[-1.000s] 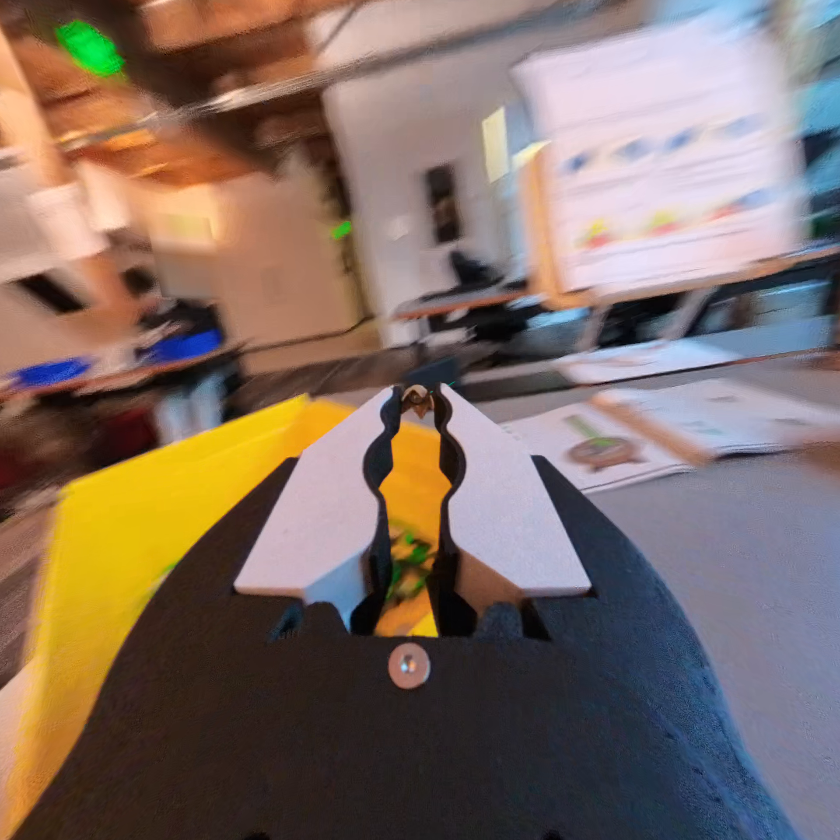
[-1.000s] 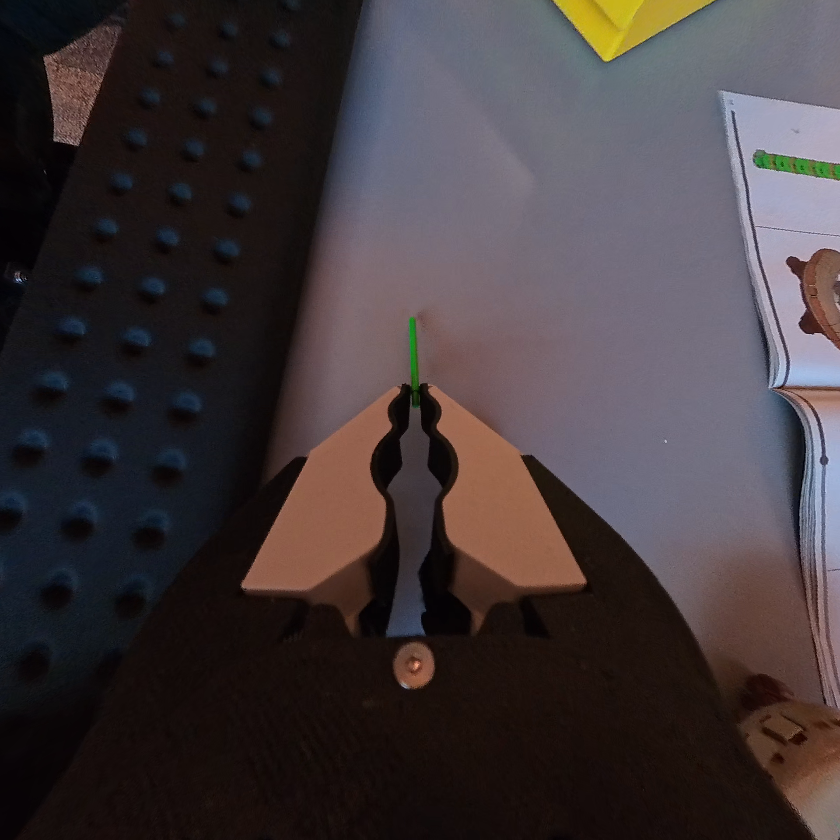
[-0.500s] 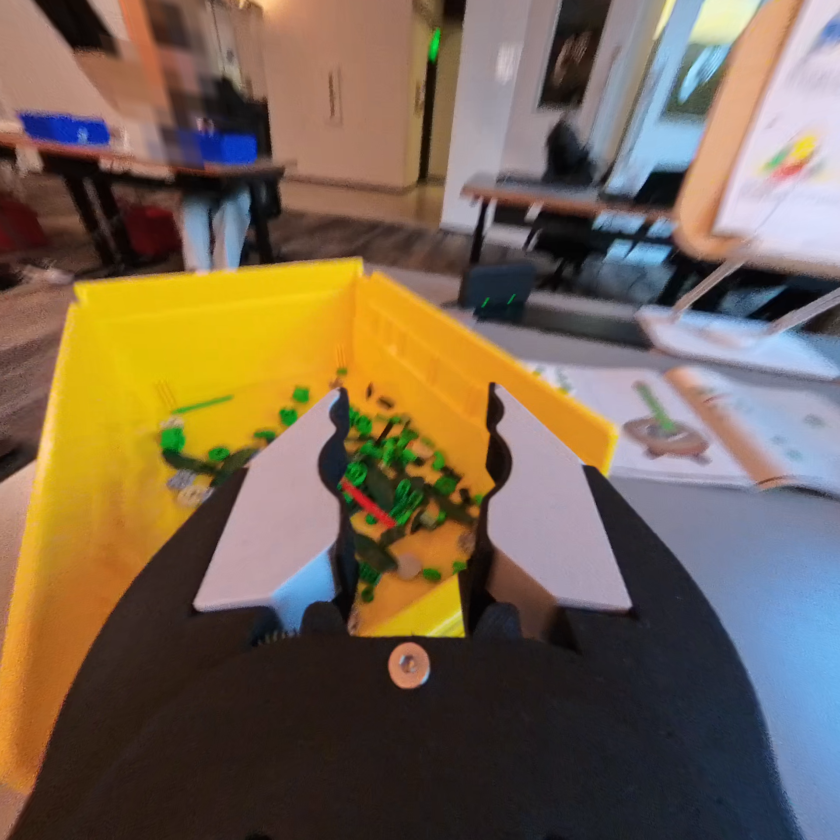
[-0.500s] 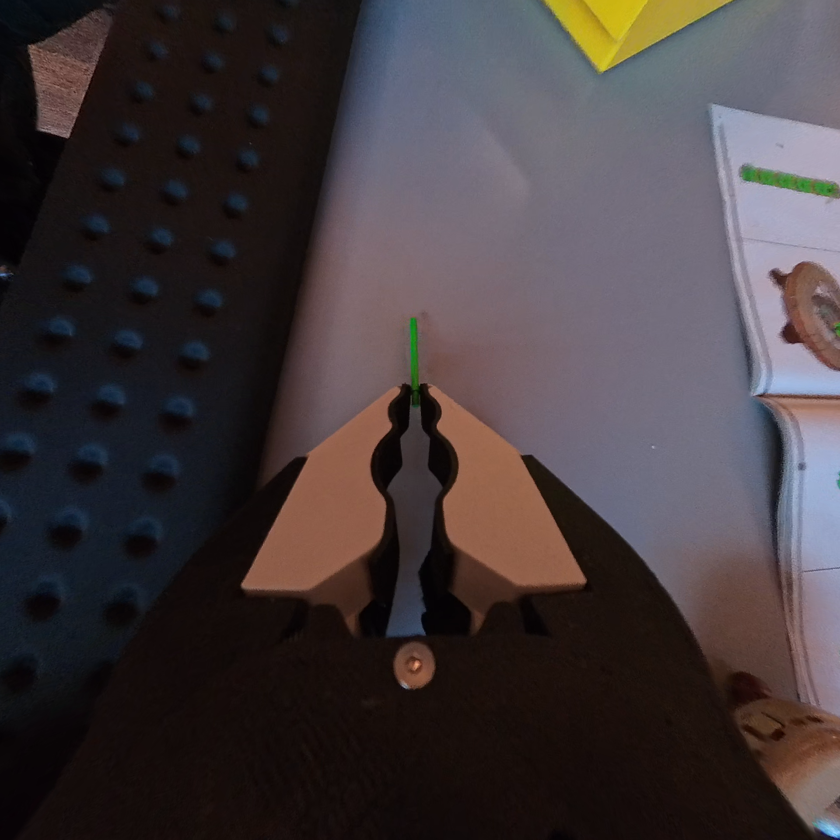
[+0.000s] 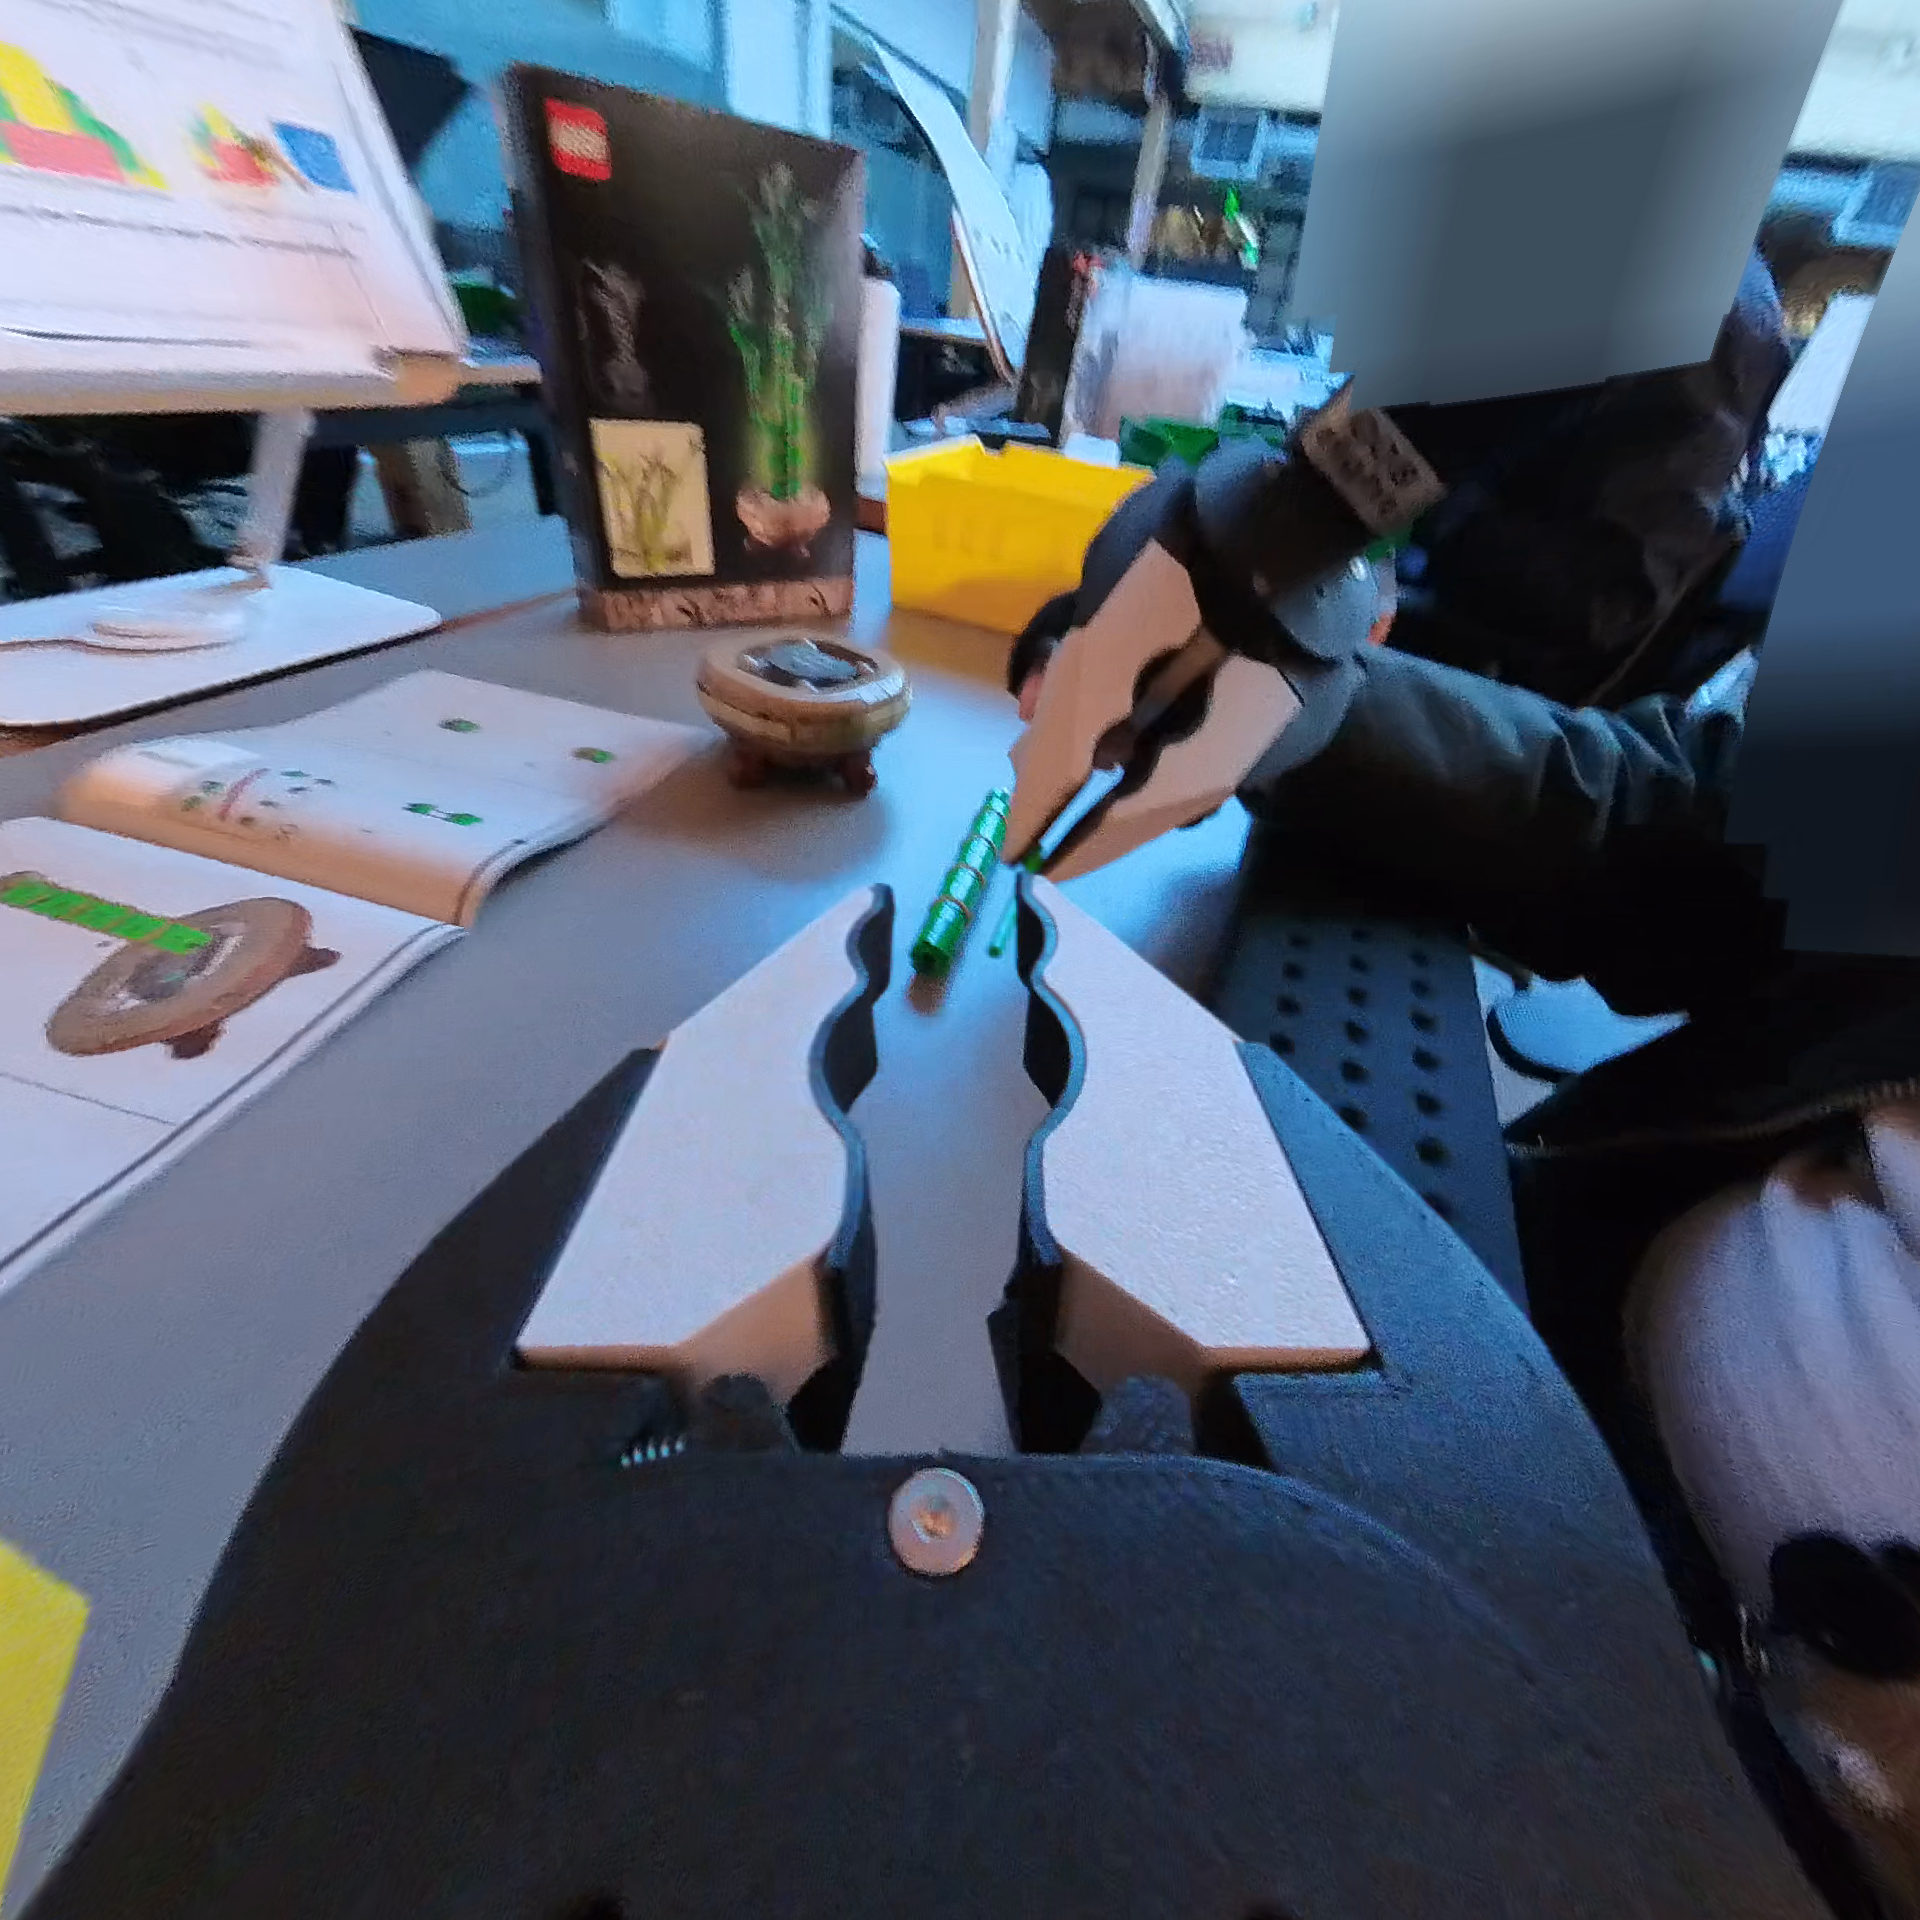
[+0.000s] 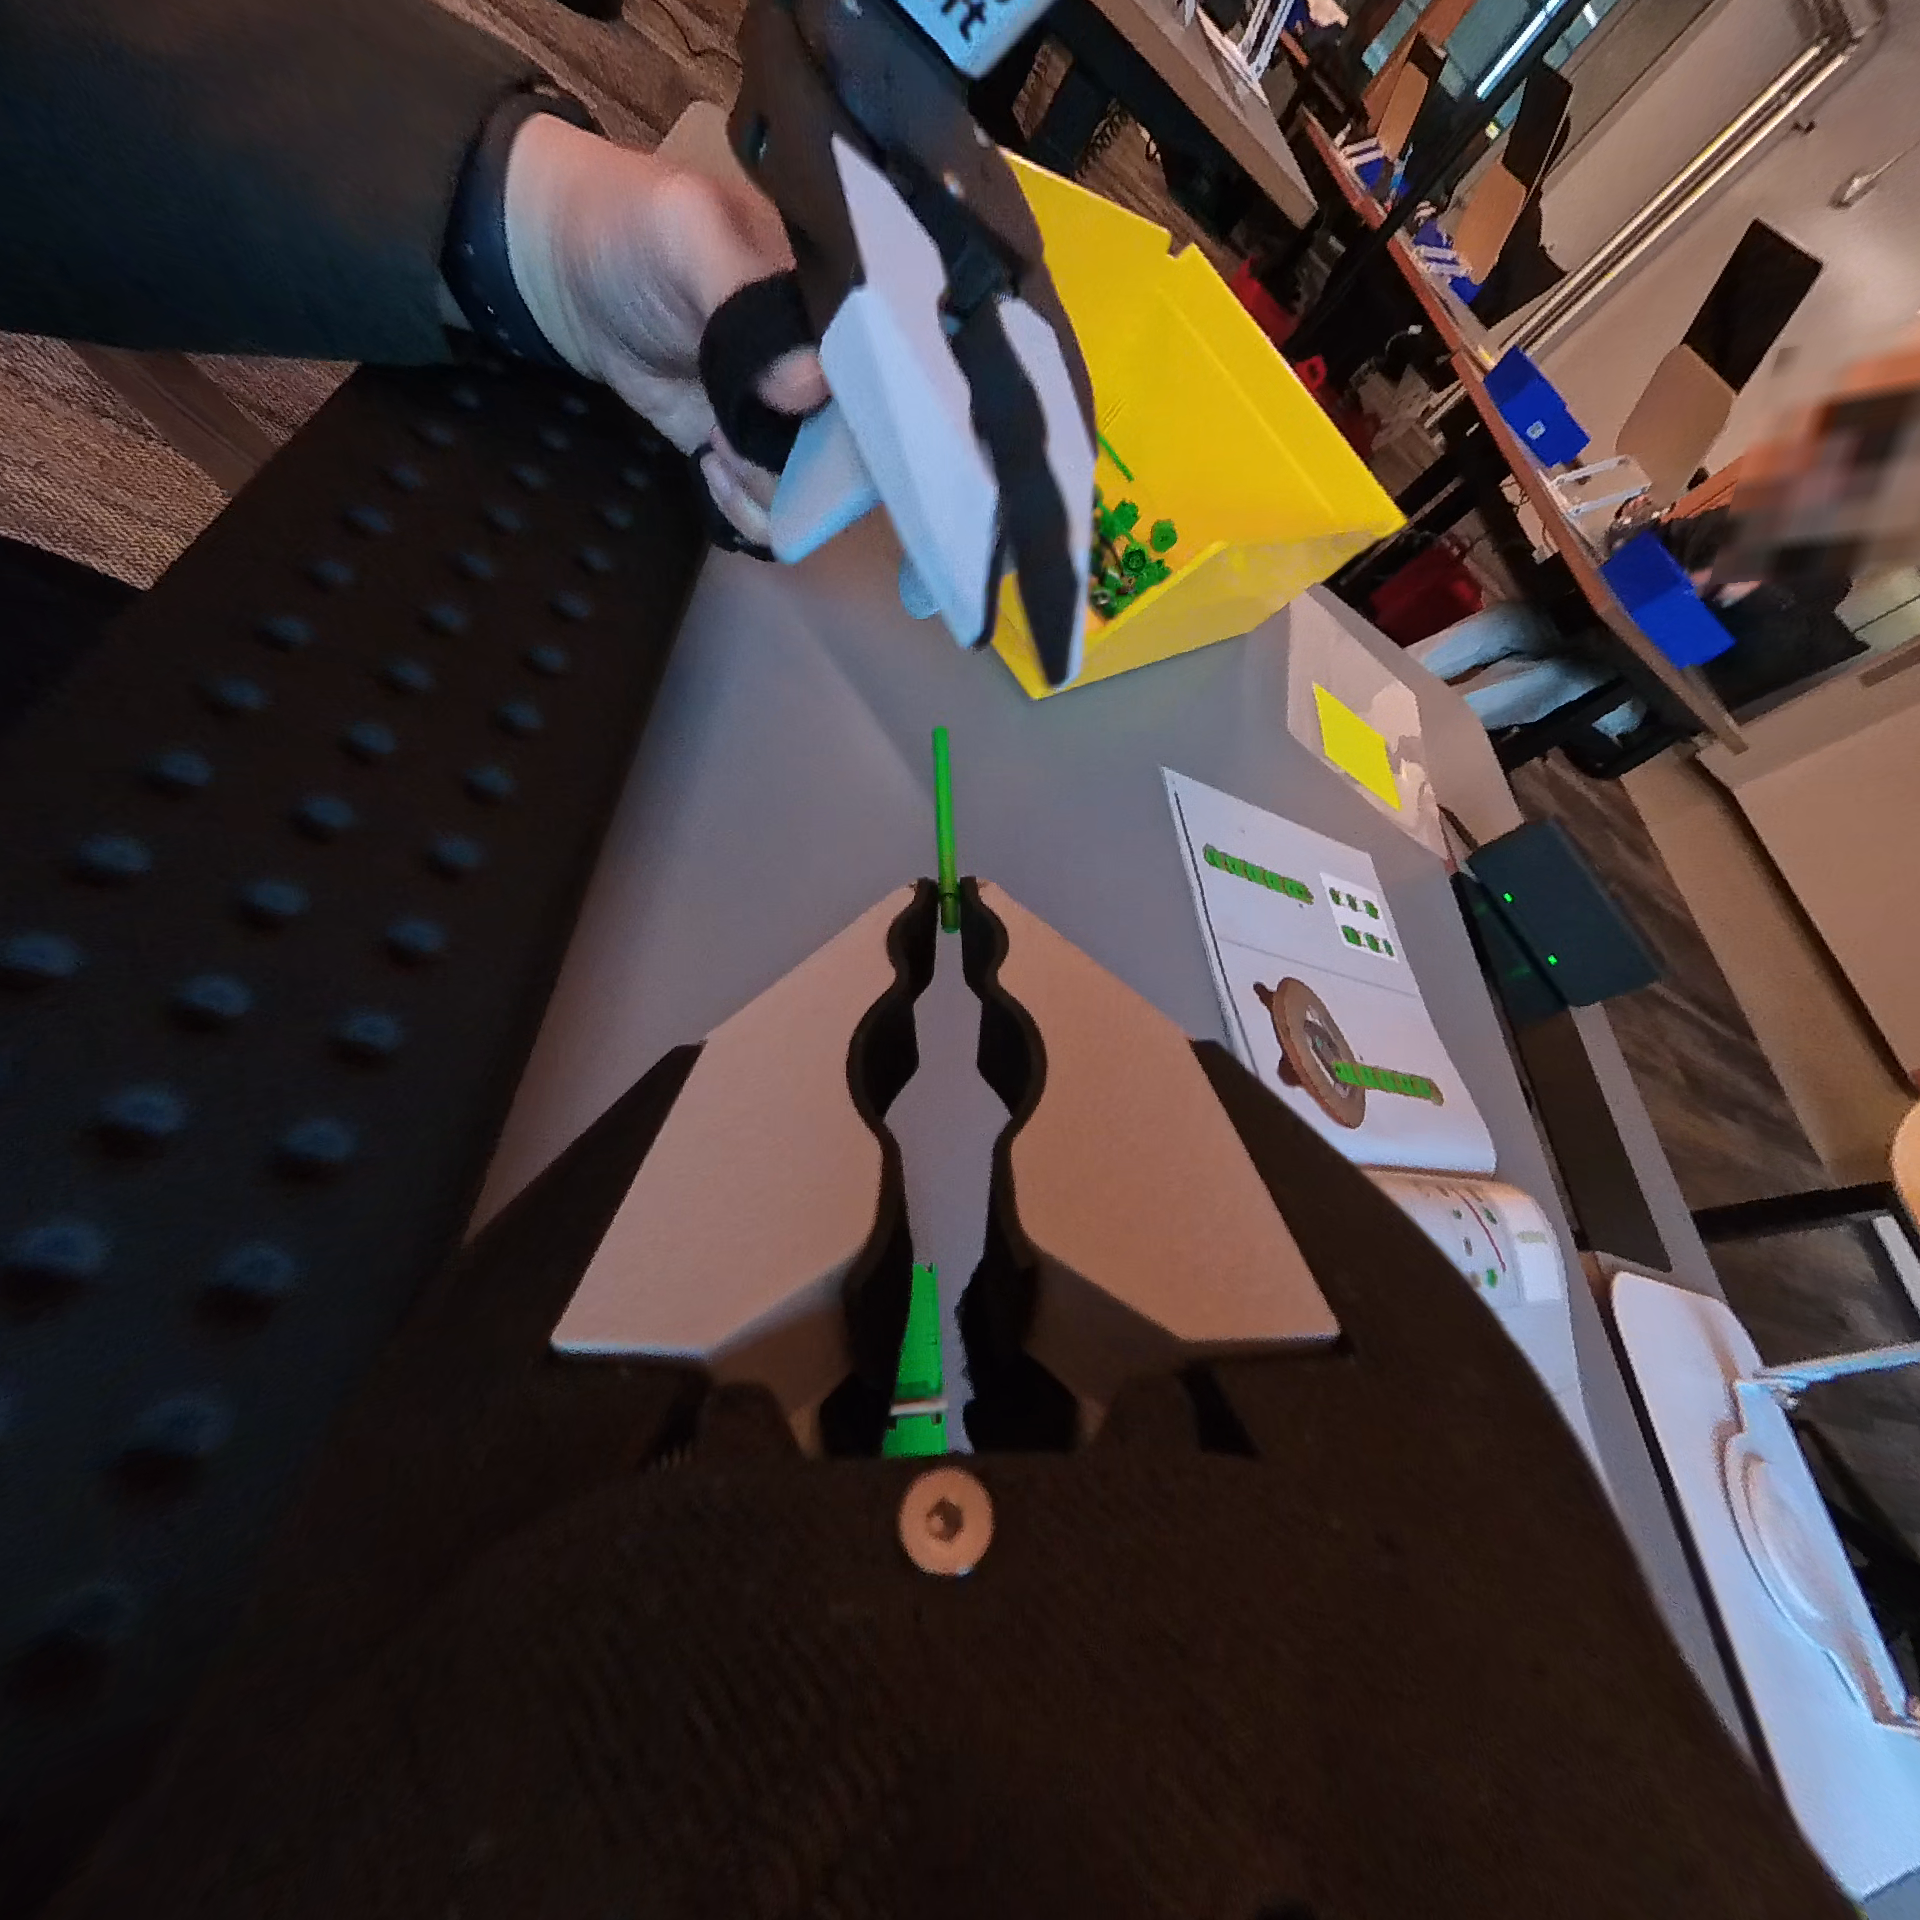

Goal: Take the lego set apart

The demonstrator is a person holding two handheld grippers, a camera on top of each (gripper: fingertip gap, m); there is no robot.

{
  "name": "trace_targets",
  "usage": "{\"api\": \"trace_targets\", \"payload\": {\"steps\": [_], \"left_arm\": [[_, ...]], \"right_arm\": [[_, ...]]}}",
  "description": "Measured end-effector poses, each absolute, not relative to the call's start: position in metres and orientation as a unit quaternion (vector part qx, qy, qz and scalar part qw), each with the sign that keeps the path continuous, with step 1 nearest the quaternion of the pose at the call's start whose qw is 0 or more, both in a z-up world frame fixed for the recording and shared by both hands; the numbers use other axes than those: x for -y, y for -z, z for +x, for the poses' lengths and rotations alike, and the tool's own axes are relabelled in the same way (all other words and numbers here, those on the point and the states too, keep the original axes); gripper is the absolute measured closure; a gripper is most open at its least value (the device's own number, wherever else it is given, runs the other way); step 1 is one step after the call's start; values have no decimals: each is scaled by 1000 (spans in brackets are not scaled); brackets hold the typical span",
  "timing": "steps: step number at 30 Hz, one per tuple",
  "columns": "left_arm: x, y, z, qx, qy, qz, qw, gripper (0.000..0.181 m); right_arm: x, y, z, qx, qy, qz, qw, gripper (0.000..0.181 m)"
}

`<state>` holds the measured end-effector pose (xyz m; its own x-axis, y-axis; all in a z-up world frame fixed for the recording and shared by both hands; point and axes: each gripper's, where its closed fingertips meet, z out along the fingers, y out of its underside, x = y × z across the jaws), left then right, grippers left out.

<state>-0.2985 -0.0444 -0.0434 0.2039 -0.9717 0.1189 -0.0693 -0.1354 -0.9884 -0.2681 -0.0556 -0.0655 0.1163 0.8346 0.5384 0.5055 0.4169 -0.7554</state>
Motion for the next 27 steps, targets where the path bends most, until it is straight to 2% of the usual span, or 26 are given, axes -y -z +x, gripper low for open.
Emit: {"api": "trace_targets", "payload": {"steps": [6, 12, 13, 18, 21, 27], "left_arm": [[60, 62, -287, -508, 409, -590, 476, 179], [62, 69, -287, -533, 372, -579, 493, 174], [62, 70, -286, -536, 369, -580, 490, 180], [64, 58, -288, -529, 365, -559, 524, 180], [61, 49, -294, -508, 376, -553, 543, 165], [67, 54, -292, -527, 375, -549, 529, 171]], "right_arm": [[60, 65, -274, 654, -149, -505, 543, 178], [63, 63, -275, 653, -156, -500, 547, 178], [63, 62, -275, 651, -159, -500, 548, 178], [63, 52, -274, 638, -167, -494, 566, 178], [59, 36, -267, 610, -178, -492, 595, 178], [62, 18, -263, 579, -223, -485, 617, 178]]}}
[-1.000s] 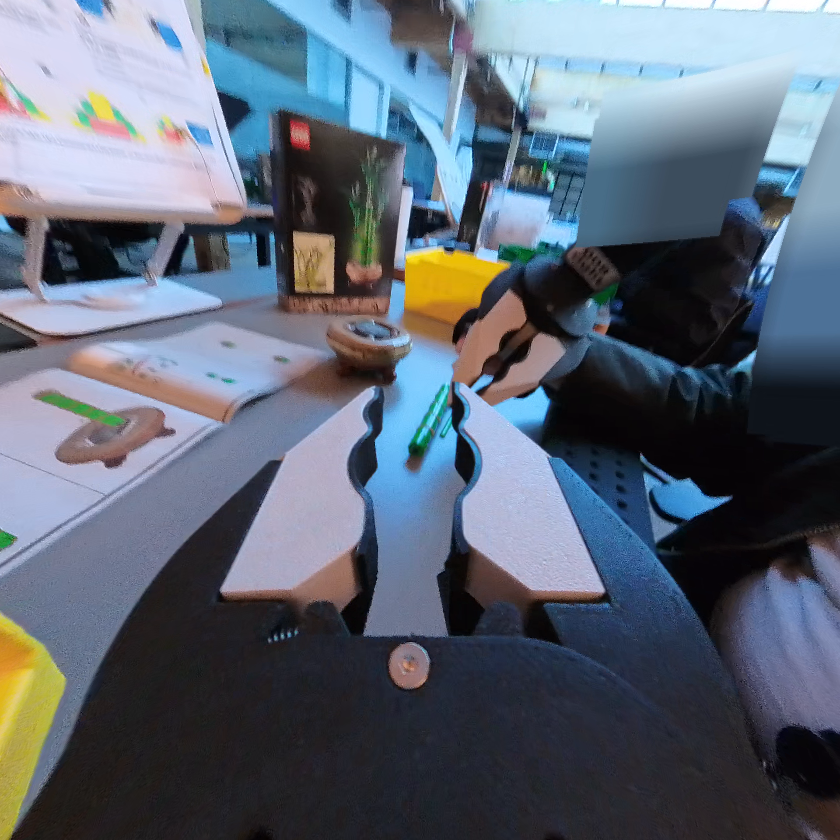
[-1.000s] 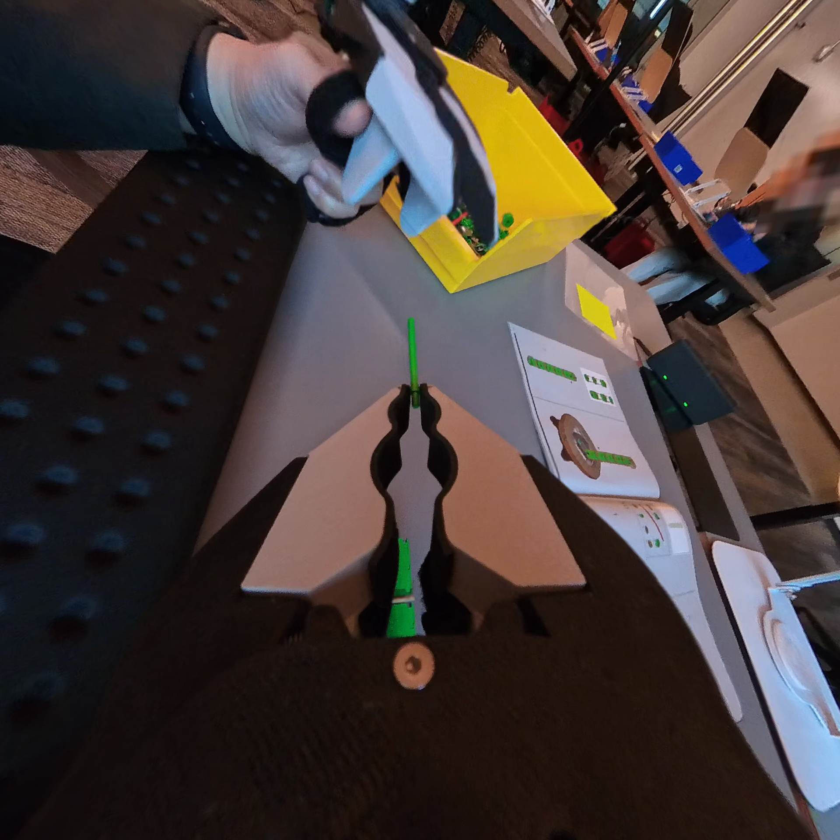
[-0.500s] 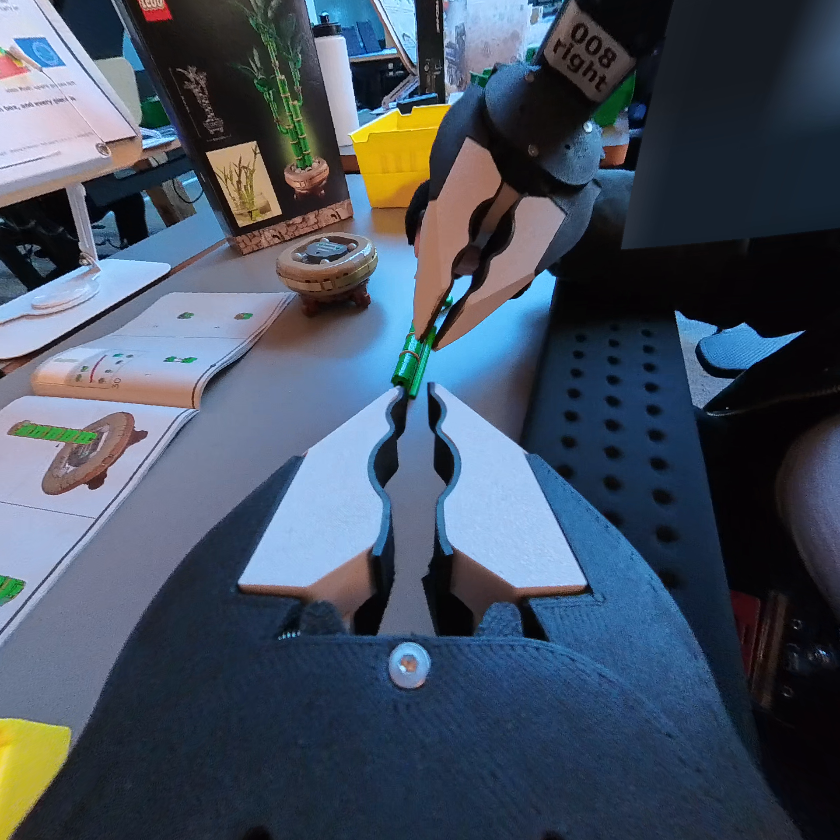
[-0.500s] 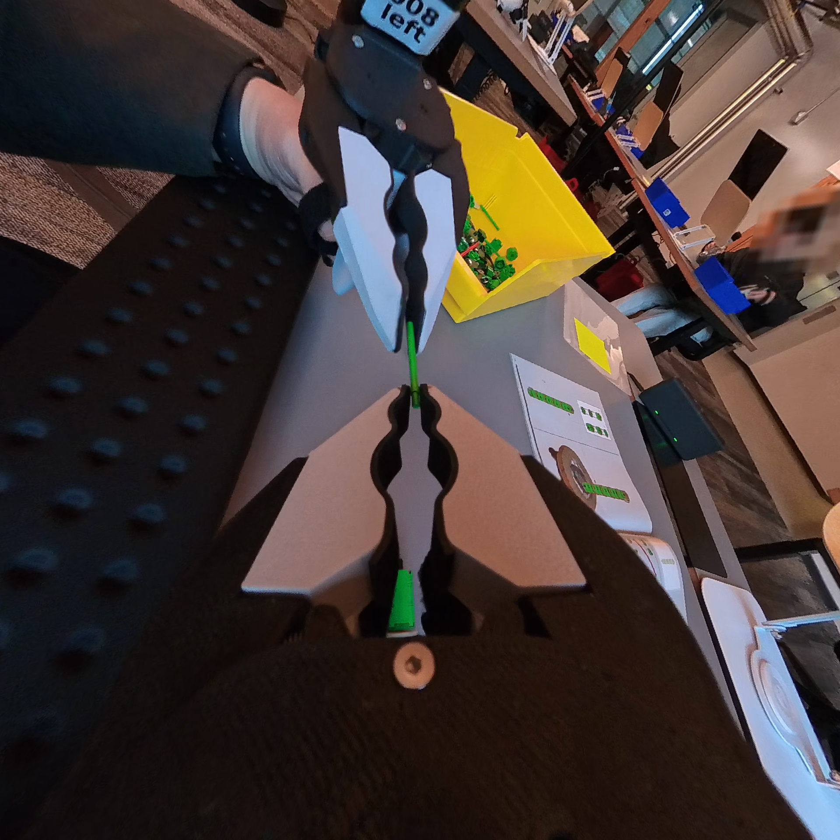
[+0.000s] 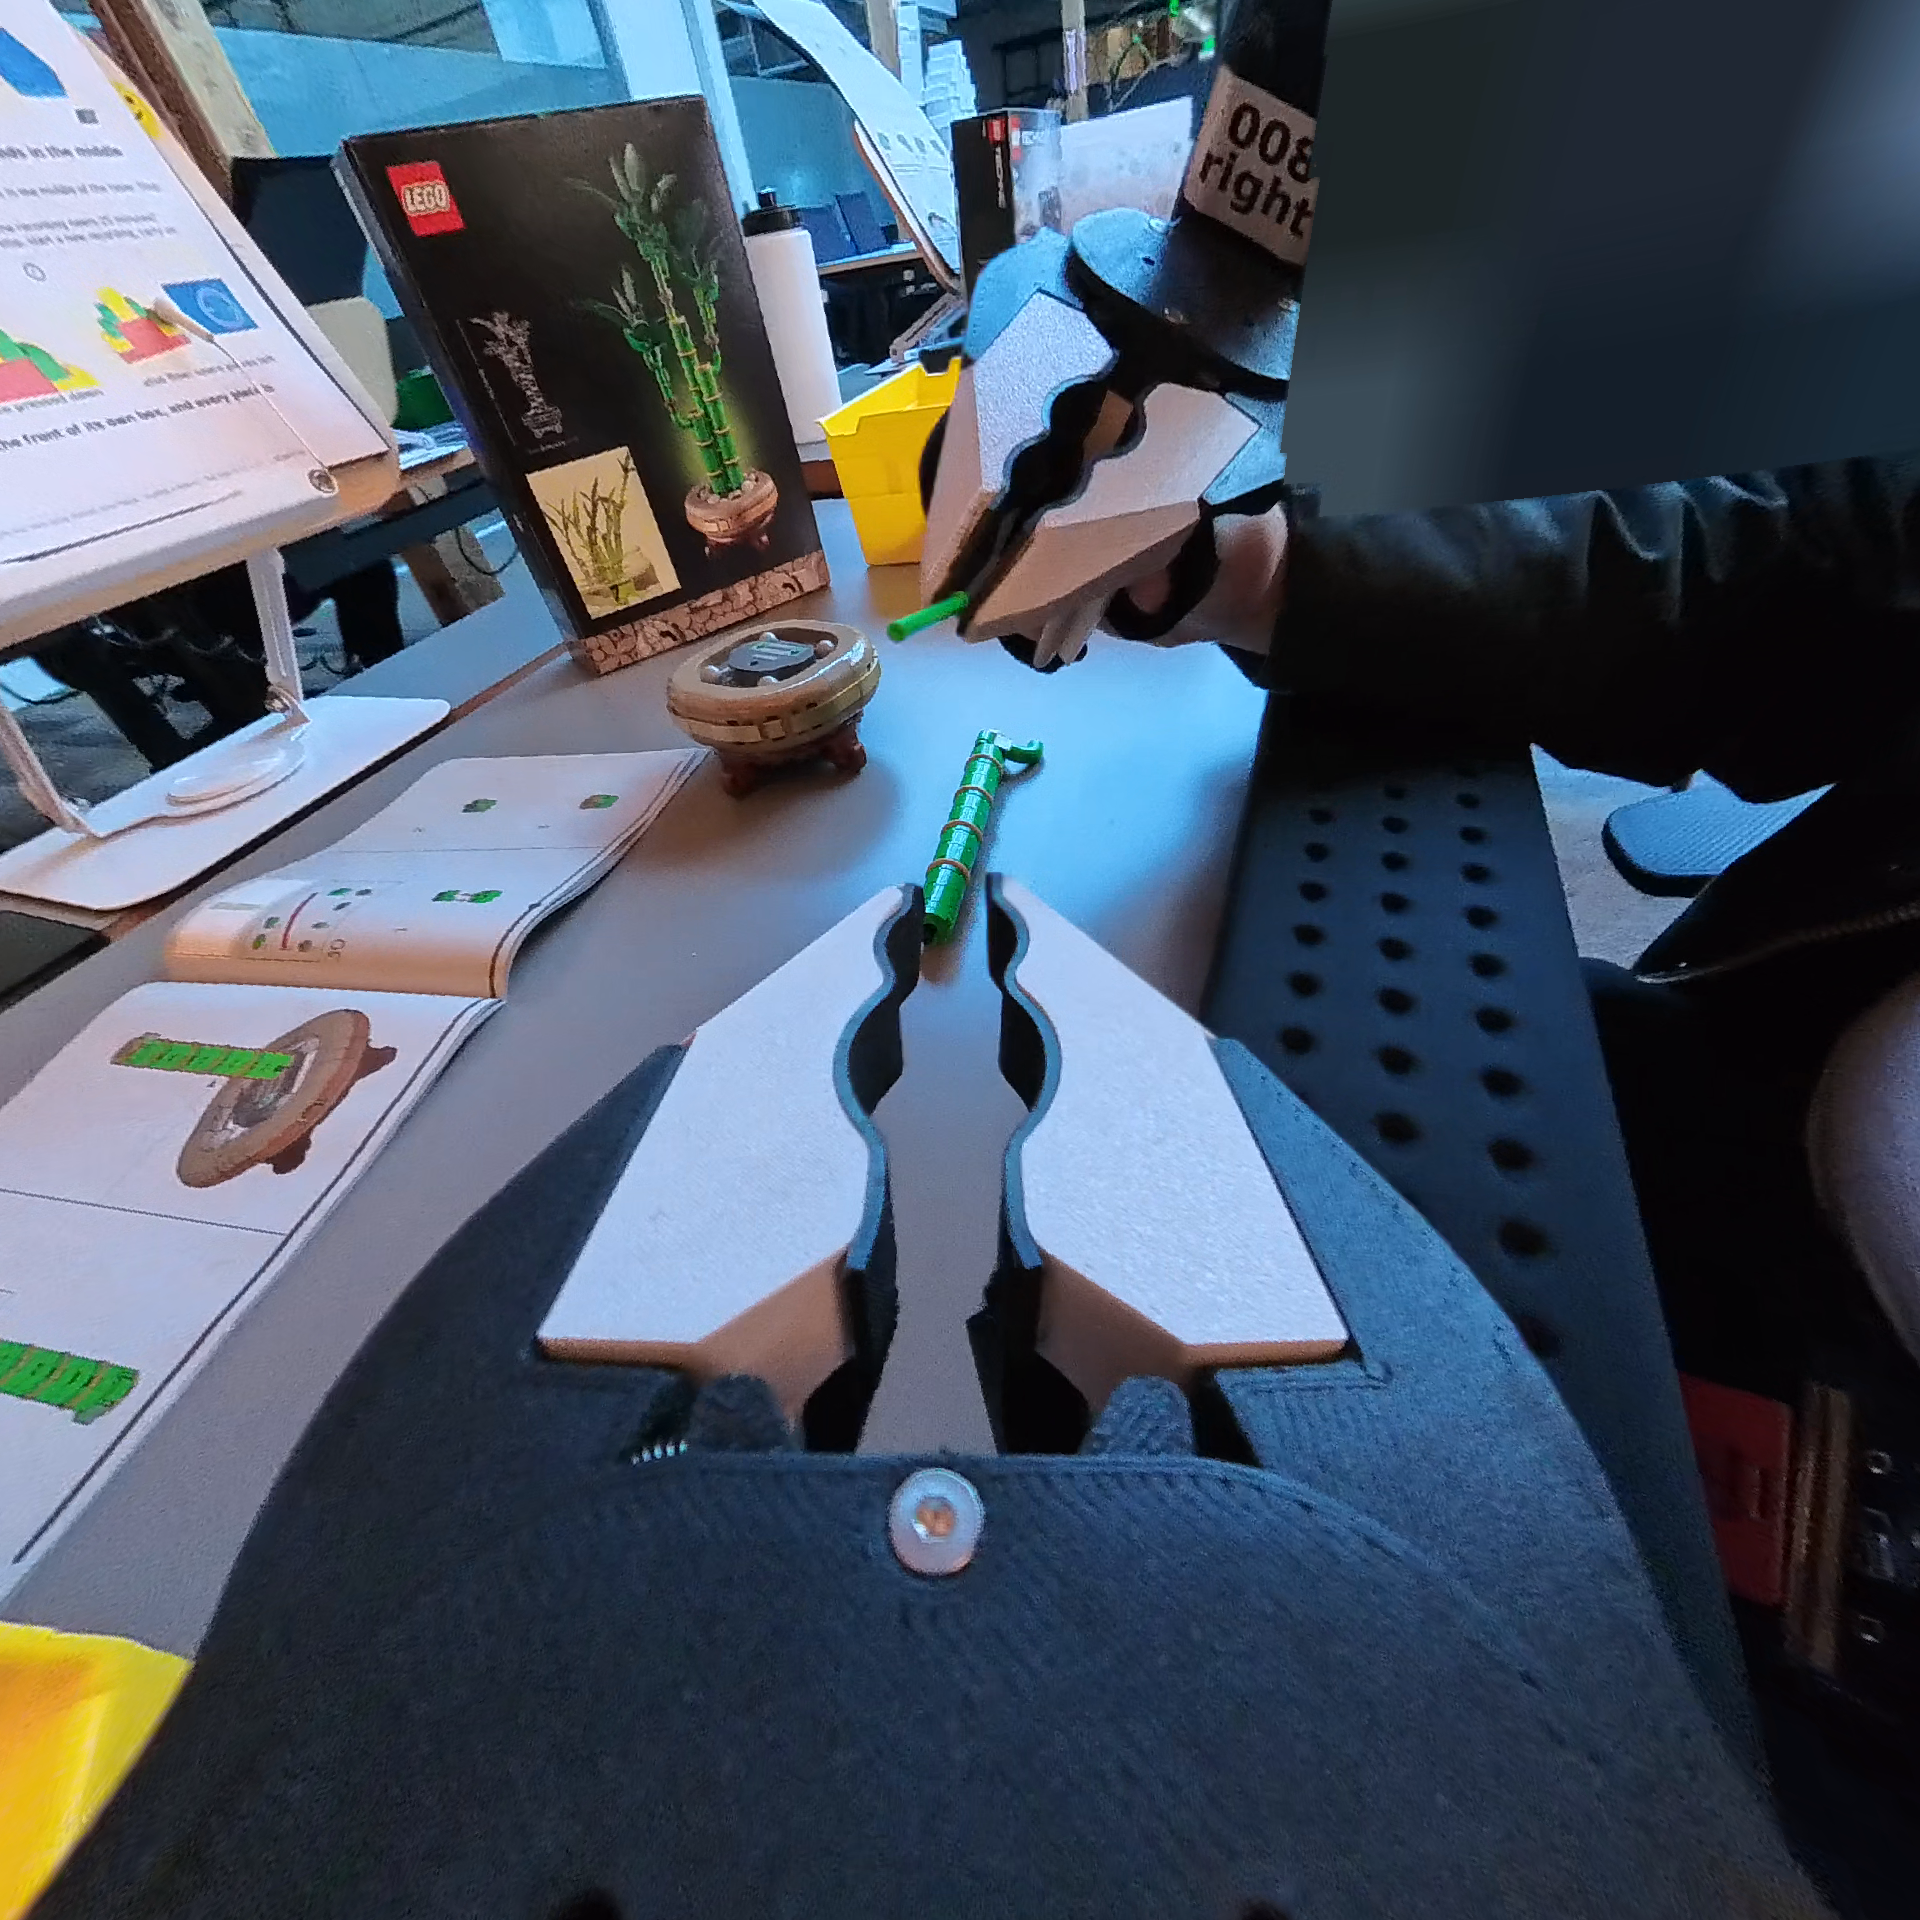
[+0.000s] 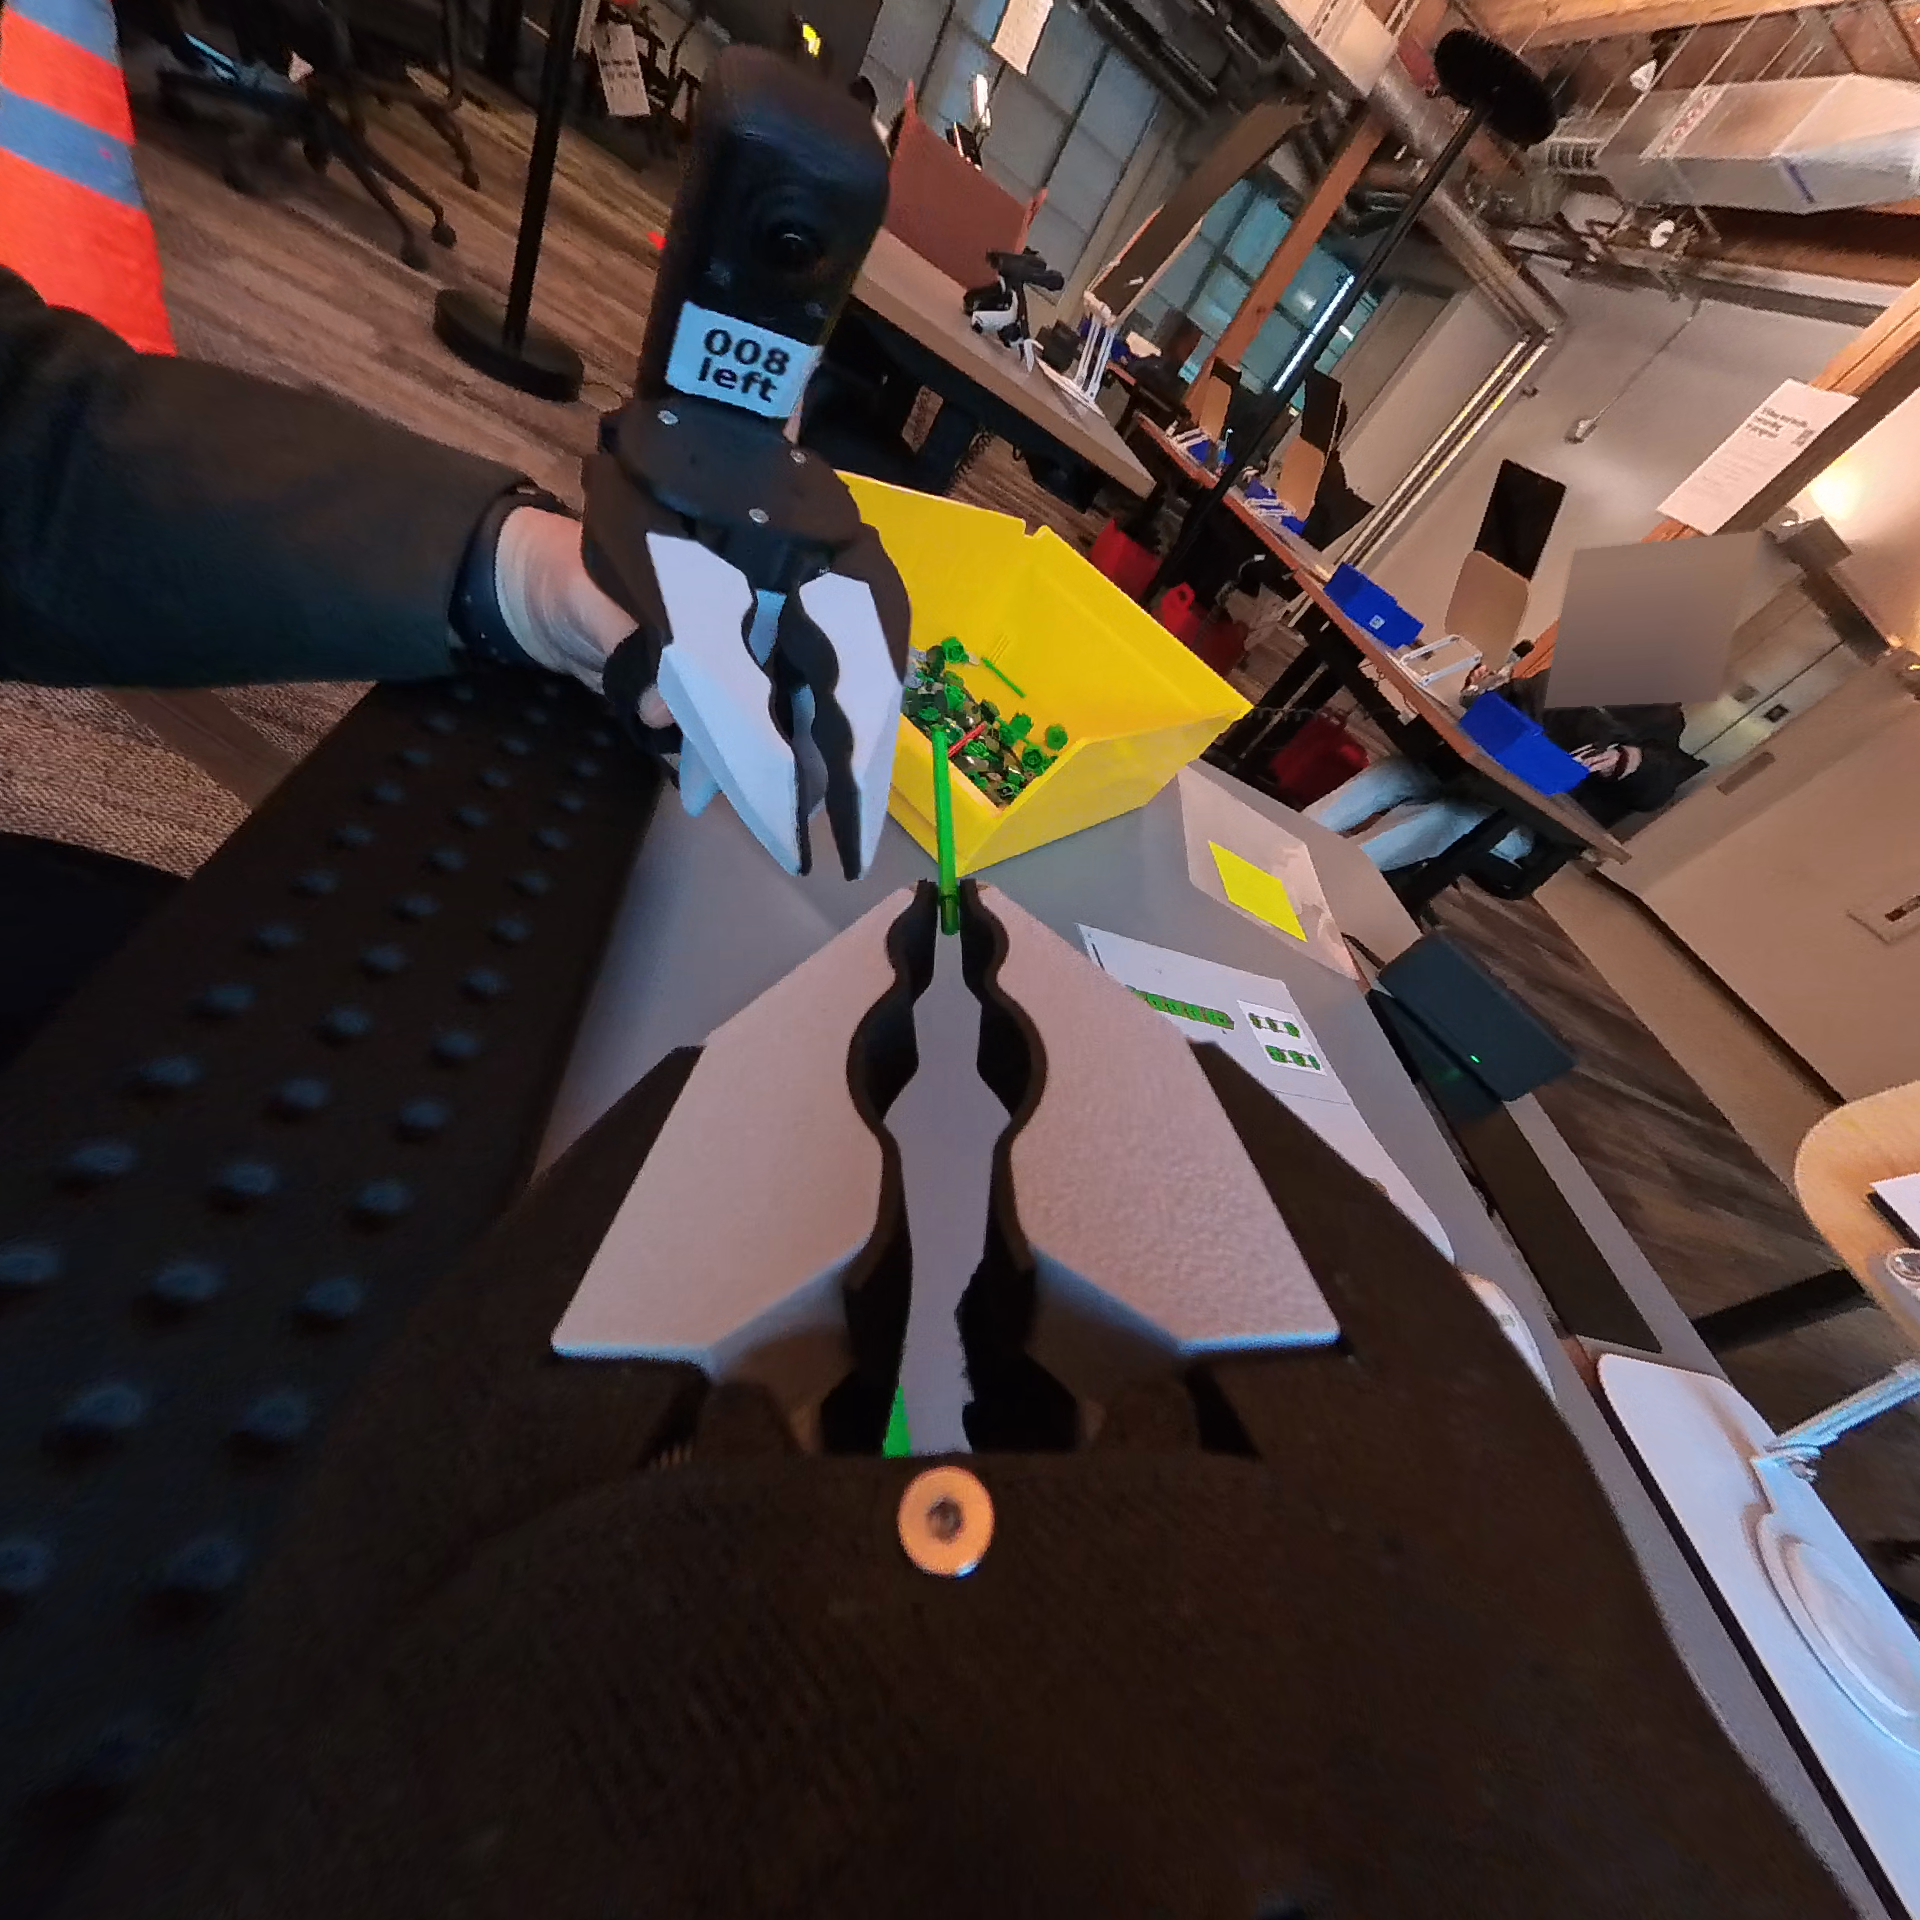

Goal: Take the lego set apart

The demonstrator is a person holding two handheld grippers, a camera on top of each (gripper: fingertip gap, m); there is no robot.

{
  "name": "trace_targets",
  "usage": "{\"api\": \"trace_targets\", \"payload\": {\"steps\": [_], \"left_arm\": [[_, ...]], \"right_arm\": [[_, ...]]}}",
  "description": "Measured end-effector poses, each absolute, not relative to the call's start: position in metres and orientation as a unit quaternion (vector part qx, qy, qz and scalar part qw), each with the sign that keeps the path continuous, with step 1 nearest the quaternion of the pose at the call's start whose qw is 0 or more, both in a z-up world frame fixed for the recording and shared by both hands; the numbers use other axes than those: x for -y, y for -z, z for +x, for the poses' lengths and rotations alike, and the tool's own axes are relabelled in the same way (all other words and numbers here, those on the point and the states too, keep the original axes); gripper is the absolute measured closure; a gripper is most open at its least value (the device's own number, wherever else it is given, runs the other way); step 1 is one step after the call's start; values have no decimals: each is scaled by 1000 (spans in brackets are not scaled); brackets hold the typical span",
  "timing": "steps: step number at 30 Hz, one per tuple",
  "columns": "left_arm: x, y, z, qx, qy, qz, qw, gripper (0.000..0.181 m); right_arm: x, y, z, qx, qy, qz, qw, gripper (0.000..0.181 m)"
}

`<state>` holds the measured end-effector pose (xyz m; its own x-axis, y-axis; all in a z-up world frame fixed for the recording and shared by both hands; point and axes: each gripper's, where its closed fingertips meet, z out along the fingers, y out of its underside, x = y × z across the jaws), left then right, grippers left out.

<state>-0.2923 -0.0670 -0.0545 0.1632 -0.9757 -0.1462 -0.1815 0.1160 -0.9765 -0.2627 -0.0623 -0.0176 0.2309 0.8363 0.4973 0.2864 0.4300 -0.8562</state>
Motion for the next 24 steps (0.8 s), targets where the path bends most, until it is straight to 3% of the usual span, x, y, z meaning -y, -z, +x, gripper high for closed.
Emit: {"api": "trace_targets", "payload": {"steps": [24], "left_arm": [[68, 55, -292, -527, 375, -554, 523, 178]], "right_arm": [[65, 53, -276, 631, -193, -502, 558, 178]]}}
